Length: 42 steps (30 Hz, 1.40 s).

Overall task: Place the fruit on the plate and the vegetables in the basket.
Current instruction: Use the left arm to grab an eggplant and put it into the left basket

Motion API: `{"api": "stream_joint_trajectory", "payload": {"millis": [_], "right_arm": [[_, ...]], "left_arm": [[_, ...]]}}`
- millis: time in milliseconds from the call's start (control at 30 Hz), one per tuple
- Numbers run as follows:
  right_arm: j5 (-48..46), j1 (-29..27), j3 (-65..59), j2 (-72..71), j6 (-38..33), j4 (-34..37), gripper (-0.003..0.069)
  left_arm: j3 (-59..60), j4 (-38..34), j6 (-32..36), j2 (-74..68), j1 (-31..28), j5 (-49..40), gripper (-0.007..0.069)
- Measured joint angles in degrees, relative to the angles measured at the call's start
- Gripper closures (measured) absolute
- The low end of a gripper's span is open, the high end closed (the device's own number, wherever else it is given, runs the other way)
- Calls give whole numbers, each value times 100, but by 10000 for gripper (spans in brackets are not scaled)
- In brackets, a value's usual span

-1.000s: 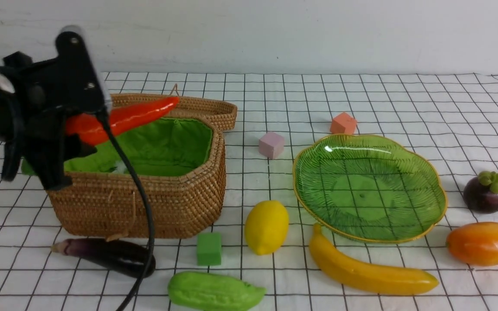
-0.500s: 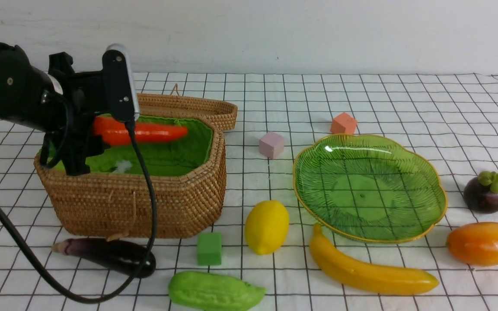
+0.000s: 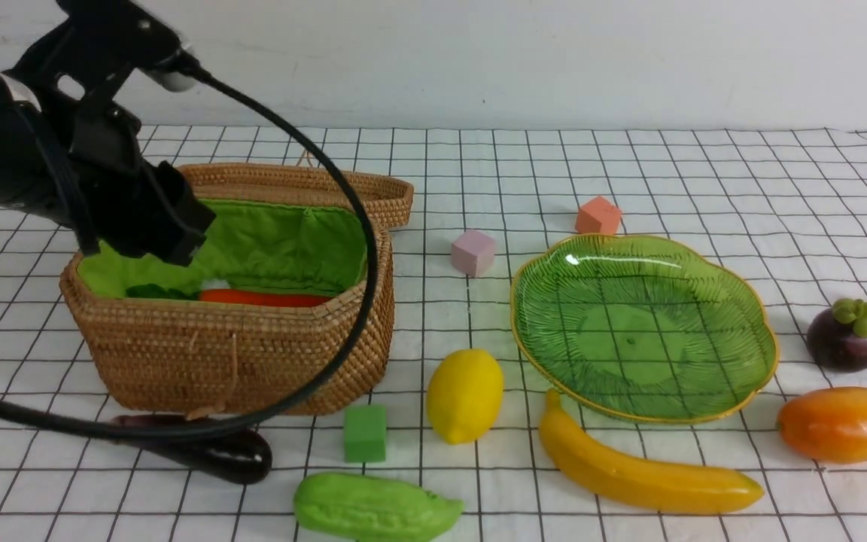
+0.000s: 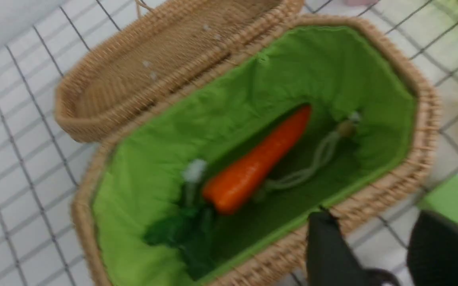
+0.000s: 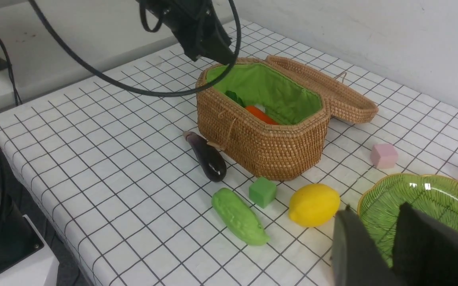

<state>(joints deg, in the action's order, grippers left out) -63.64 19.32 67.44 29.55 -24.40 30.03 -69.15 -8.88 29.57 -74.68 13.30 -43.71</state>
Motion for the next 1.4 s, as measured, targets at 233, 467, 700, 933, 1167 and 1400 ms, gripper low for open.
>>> {"api": "stream_joint_trajectory", "payload": {"millis": [233, 467, 700, 933, 1167, 1400], "right_arm": [[-144, 0, 0, 0, 0, 0, 466], [-220, 0, 0, 0, 4, 0, 463], [-220, 0, 0, 0, 4, 18, 456], [-421, 0, 0, 0, 122, 18, 452], [-607, 0, 0, 0, 209, 18, 448], [-607, 0, 0, 0, 214, 43, 445]], "left_arm": [[1239, 307, 681, 778, 1183, -1196, 638], [2424, 944, 1178, 603, 1634, -796, 498], [2524, 1762, 1216, -148, 1634, 635, 87], [2524, 3055, 1216, -1085, 1634, 1324, -10], [2464, 3653, 1171, -1632, 1634, 1509, 168], [2388, 3653, 714, -1587, 1750, 1158, 486]]}}
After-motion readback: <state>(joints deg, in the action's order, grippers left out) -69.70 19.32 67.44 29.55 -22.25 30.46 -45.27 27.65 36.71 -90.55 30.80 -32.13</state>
